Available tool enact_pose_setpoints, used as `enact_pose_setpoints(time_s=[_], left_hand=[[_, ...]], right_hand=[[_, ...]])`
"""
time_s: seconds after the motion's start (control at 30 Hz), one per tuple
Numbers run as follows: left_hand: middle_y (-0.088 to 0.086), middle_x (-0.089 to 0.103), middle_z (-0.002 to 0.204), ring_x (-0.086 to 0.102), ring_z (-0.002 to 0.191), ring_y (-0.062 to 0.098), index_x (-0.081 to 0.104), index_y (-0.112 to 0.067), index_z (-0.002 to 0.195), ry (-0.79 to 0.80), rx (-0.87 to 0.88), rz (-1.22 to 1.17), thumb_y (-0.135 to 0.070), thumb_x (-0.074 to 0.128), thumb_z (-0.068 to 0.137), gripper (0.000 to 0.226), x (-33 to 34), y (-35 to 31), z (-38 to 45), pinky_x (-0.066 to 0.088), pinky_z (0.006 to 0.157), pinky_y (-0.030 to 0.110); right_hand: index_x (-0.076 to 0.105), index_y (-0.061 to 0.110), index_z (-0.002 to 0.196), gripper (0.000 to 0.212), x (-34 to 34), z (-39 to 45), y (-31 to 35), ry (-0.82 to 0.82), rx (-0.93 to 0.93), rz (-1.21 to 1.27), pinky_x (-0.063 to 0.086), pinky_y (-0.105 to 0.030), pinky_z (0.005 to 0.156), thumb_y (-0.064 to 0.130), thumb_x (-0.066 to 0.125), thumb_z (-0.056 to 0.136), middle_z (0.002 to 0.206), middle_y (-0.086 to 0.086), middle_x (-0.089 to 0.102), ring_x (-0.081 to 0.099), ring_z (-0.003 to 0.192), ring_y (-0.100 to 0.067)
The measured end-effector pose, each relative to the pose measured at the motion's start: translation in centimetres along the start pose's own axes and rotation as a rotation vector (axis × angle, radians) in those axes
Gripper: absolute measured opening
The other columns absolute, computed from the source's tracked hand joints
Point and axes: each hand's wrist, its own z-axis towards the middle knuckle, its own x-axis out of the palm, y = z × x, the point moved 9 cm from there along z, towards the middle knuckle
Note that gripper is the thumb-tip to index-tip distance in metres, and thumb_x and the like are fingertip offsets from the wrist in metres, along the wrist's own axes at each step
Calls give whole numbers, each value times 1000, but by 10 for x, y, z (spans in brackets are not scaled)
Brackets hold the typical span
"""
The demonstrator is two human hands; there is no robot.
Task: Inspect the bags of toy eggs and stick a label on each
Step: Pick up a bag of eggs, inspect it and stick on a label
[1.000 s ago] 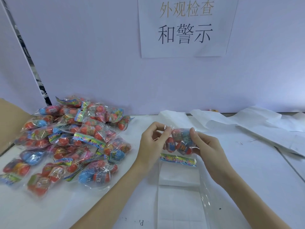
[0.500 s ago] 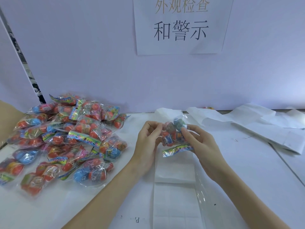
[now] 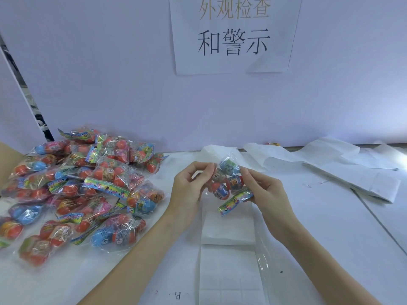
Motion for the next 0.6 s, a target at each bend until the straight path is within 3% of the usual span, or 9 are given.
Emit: enact_pose_setpoints(time_s=[0.1,0.23,0.33,0.43,0.53,0.6], left_hand=[[11,68,87,61,75,22,73,-1,96,13,18,14,-22,73,89,22,2,-2,-1,53,65,26],[10,52,79,52,60,24,69,-3,109,110,51,54,-12,64,98,15,6,-6,-1,49,57,32],[11,53,75,50,65,27,68,-11,117,190,27,151,-33,58,99,30,13,-4,-3,47,60,32],[15,64,83,58,72,23,71,-11,97,153,64,288,-43,66,95,33,12,-3,-5,50,63,34],[8,67,88,56,71,19,71,-8,96,112,83,233,-32,72,95,24,7,-5,-3,52,63,33],[8,68,93,57,72,18,71,-6,96,81,64,180,-20,73,97,14,4,-6,-1,51,63,30]], right_hand=[[83,20,106,25,-6,0,1,-69,-10,-21,55,-41,75,33,61,104,91,-6,79,67,81,-21],[80,13,91,36,-12,1,2,-119,7,51,55,-54,86,48,69,94,91,-20,76,67,80,-30],[78,12,85,52,-11,1,1,-99,7,25,53,-49,86,62,71,81,94,-24,74,67,80,-32],[79,14,88,50,-7,2,-3,-65,14,-22,60,-40,84,61,63,90,92,-14,78,77,86,-29],[79,9,99,52,-5,4,-9,-41,61,-20,62,-31,82,53,52,103,95,-9,81,79,89,-23],[81,15,99,45,-3,3,-8,-25,47,-47,61,-24,74,46,49,107,93,-4,81,79,86,-18]])
